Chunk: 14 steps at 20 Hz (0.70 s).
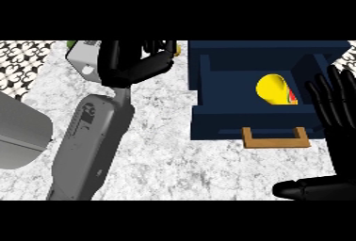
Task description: Pick up the cup, place it into the drawer and close the drawer
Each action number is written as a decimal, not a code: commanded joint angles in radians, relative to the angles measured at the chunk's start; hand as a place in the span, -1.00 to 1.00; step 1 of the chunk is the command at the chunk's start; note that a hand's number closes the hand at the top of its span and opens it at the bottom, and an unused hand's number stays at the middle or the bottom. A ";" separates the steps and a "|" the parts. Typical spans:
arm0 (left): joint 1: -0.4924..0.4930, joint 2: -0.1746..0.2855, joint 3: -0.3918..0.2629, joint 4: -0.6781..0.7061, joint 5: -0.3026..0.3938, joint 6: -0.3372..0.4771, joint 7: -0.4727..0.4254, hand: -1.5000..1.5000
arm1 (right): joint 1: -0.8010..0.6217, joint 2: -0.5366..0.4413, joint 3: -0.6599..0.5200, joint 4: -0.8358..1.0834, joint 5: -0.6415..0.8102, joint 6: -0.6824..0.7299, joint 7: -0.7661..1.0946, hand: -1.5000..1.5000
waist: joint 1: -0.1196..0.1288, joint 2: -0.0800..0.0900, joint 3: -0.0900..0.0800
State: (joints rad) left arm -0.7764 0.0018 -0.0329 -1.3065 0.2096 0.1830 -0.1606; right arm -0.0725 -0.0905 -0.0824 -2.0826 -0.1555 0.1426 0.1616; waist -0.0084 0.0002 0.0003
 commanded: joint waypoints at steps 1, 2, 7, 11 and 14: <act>-0.174 -0.002 0.038 0.180 -0.015 0.016 -0.004 1.00 | 0.012 -0.018 -0.026 0.033 -0.020 0.029 -0.030 -1.00 | -0.009 0.003 0.000; -0.168 -0.002 -0.037 0.213 0.010 0.069 -0.030 1.00 | -0.038 -0.007 -0.009 0.052 -0.011 0.014 -0.021 -1.00 | -0.010 0.004 0.000; -0.175 -0.002 -0.106 0.217 0.026 0.119 0.005 1.00 | 0.018 -0.005 -0.018 -0.002 -0.017 0.009 -0.006 -1.00 | -0.006 0.000 0.000; -0.311 -0.002 -0.036 0.411 0.042 0.084 -0.036 1.00 | -0.007 -0.010 0.000 0.020 -0.011 0.025 -0.015 -1.00 | -0.010 0.002 0.000; -0.325 -0.002 -0.150 0.451 0.100 0.193 -0.066 1.00 | -0.018 -0.052 -0.074 0.092 -0.076 0.074 -0.053 -1.00 | -0.018 0.004 0.000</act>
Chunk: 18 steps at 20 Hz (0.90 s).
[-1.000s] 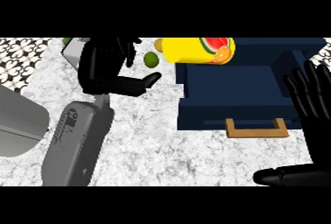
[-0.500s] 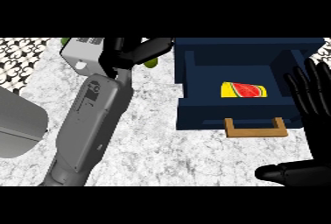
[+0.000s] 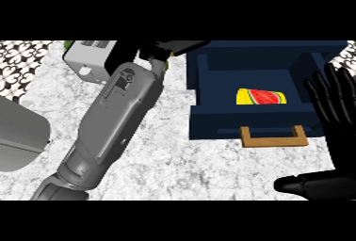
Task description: Pick up the cup, place it into the drawer and close the drawer
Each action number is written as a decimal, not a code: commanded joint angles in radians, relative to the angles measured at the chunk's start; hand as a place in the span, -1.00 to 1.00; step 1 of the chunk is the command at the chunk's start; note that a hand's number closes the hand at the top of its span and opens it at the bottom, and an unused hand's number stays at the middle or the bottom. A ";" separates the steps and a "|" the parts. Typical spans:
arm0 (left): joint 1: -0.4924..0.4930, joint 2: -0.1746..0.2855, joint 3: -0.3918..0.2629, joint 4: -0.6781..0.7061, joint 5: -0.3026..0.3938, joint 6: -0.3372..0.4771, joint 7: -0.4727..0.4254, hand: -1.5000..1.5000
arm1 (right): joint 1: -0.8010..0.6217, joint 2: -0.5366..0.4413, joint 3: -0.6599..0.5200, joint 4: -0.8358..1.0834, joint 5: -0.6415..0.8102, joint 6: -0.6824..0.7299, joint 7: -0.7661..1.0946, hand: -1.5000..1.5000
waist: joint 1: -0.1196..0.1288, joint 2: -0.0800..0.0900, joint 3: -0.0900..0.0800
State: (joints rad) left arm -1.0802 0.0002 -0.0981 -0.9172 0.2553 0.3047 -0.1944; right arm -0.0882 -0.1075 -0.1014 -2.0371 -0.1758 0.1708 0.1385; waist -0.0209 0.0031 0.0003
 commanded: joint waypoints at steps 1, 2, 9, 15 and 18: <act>-0.102 0.000 -0.005 0.212 0.046 0.041 -0.092 1.00 | -0.005 0.016 0.017 -0.012 0.008 -0.014 0.006 -1.00 | -0.020 0.006 0.000; -0.079 0.000 -0.091 0.142 0.097 0.085 -0.052 1.00 | -0.020 -0.009 -0.014 0.057 0.009 0.008 -0.028 -1.00 | -0.008 0.002 0.000; -0.127 0.000 -0.125 0.359 0.173 0.046 -0.167 1.00 | -0.024 -0.012 -0.016 -0.044 -0.033 -0.011 0.056 -1.00 | -0.024 0.005 0.000; -0.238 0.000 -0.232 0.485 0.239 0.078 -0.149 1.00 | 0.004 -0.006 0.006 0.000 -0.034 0.038 -0.016 -1.00 | -0.065 0.015 0.001; -0.229 0.000 -0.287 0.504 0.270 0.095 -0.188 1.00 | -0.001 0.019 0.036 -0.002 0.010 0.010 -0.023 -1.00 | -0.064 0.016 0.001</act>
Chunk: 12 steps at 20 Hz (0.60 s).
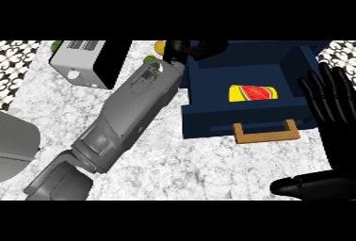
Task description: Pick up the cup, place it into the drawer and close the drawer
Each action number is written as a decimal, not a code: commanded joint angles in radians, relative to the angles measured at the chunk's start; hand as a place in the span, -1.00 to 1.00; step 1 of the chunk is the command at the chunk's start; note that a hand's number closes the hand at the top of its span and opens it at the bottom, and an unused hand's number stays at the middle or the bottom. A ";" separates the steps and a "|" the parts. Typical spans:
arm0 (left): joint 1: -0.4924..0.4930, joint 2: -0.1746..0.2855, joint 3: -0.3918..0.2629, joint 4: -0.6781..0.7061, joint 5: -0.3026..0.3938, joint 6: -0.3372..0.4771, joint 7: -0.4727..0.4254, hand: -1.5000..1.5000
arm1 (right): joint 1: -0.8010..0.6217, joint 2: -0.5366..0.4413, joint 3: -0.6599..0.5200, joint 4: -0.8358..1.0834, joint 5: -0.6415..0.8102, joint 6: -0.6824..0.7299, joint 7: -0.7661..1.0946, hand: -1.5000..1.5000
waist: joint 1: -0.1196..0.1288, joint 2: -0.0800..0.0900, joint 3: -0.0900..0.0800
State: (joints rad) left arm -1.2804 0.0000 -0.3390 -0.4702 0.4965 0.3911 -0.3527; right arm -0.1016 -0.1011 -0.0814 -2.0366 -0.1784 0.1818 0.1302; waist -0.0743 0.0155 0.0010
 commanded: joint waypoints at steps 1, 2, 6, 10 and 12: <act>-0.014 0.000 -0.093 0.025 0.063 0.023 0.005 1.00 | 0.030 0.023 0.031 0.015 0.029 0.007 -0.047 -1.00 | -0.014 0.002 0.001; -0.055 0.000 -0.099 0.053 0.061 0.037 0.022 1.00 | -0.027 0.001 0.005 0.038 -0.009 0.013 -0.015 -1.00 | -0.035 0.009 0.001; -0.046 0.000 -0.177 0.081 0.062 0.061 0.030 1.00 | -0.039 0.009 0.008 0.043 -0.001 0.002 -0.014 -1.00 | -0.022 0.006 0.001; -0.027 0.000 -0.262 0.072 0.065 0.094 0.048 -1.00 | -0.122 0.018 0.019 0.075 0.013 -0.028 0.016 -1.00 | -0.027 0.010 0.000; -0.040 0.000 -0.280 0.047 0.087 0.130 0.070 -1.00 | -0.013 0.035 0.048 0.028 0.016 0.002 -0.031 -1.00 | -0.040 0.005 0.001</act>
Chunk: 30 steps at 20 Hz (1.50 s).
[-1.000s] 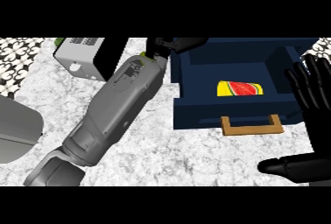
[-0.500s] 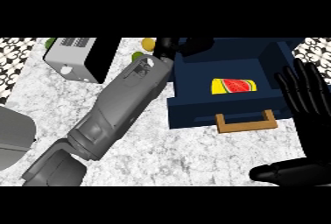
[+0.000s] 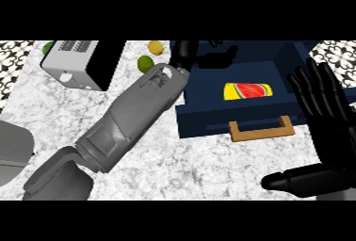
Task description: Pick up the cup, place it into the drawer and close the drawer
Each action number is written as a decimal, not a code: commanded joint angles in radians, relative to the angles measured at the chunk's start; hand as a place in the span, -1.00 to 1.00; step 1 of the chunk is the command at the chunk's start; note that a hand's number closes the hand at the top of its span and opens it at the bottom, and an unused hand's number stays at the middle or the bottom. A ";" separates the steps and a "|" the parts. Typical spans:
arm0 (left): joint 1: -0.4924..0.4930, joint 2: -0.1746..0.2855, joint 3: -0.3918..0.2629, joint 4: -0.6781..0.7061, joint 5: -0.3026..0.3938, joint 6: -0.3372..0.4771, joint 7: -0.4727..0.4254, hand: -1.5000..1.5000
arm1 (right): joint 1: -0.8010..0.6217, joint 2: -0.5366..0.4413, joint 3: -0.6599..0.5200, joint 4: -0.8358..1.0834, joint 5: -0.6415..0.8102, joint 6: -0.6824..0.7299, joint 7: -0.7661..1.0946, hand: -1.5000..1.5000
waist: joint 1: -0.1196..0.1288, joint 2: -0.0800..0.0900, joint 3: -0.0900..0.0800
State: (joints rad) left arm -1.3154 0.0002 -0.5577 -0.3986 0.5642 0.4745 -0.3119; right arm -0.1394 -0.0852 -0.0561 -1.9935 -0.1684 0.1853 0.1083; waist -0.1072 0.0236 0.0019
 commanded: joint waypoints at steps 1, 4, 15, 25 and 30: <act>-0.031 0.000 -0.028 0.031 0.022 0.034 -0.001 -1.00 | -0.023 -0.014 -0.017 0.019 -0.048 0.033 -0.010 -1.00 | -0.028 0.011 0.001; -0.016 0.000 -0.014 -0.011 0.079 0.001 -0.025 -1.00 | -0.025 0.008 -0.008 0.049 -0.013 0.011 -0.043 -1.00 | -0.005 0.006 0.000; 0.034 0.000 0.062 -0.121 0.235 -0.075 -0.196 -1.00 | 0.066 -0.016 -0.037 -0.037 -0.152 0.083 0.008 -1.00 | 0.051 -0.014 -0.001; 0.205 0.133 0.163 -0.338 0.232 -0.103 -0.143 -1.00 | 0.102 -0.176 -0.059 -0.144 -0.079 0.195 0.056 1.00 | 0.119 -0.031 -0.003; 0.382 0.211 0.138 -0.569 0.226 -0.035 -0.057 -1.00 | 0.110 -0.219 -0.060 -0.071 0.011 0.236 0.026 1.00 | 0.146 -0.036 -0.002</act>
State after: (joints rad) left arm -1.0512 0.1637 -0.4122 -0.8235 0.7921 0.4106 -0.4010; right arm -0.0342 -0.2561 -0.1039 -2.1019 -0.2005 0.3788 0.1485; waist 0.0249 -0.0108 -0.0006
